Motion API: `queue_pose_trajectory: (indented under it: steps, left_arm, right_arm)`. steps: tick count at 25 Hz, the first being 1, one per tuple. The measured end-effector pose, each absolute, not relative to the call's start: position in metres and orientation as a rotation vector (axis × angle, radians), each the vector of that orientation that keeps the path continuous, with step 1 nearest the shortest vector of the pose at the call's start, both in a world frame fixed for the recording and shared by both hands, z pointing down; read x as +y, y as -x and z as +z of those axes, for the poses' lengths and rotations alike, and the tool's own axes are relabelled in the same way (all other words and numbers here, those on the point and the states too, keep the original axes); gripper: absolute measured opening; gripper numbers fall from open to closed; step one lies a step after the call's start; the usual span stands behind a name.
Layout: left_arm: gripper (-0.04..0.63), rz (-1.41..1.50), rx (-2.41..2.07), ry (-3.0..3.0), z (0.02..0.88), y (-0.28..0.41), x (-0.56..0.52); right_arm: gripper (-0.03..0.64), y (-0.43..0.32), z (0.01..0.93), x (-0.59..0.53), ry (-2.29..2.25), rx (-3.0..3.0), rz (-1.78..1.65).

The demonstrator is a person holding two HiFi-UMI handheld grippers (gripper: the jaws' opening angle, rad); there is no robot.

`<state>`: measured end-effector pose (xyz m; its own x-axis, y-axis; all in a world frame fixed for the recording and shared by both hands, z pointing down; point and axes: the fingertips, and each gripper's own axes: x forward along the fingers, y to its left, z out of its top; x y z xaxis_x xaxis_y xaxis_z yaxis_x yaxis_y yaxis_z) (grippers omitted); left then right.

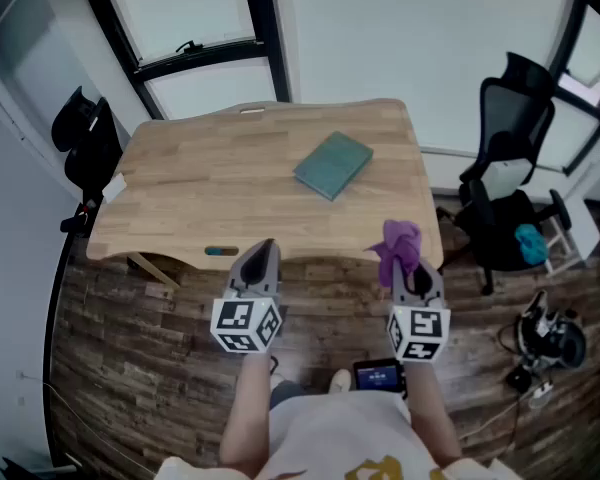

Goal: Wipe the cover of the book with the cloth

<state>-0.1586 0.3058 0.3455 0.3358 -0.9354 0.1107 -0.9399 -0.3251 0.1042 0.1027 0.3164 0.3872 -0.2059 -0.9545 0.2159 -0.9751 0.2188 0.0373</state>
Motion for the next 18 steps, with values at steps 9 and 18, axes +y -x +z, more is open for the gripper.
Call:
queue_pose_trajectory:
  steps: [9, 18]
  left_arm:
    - [0.002, 0.05, -1.734, -2.44, 0.347, 0.15, 0.308]
    - [0.002, 0.083, -1.732, -2.458, 0.35, 0.134, 0.31]
  right_arm:
    - [0.072, -0.102, 0.389, 0.32, -1.795, -2.334, 0.148]
    - [0.073, -0.115, 0.386, 0.323, -1.833, -2.339, 0.172]
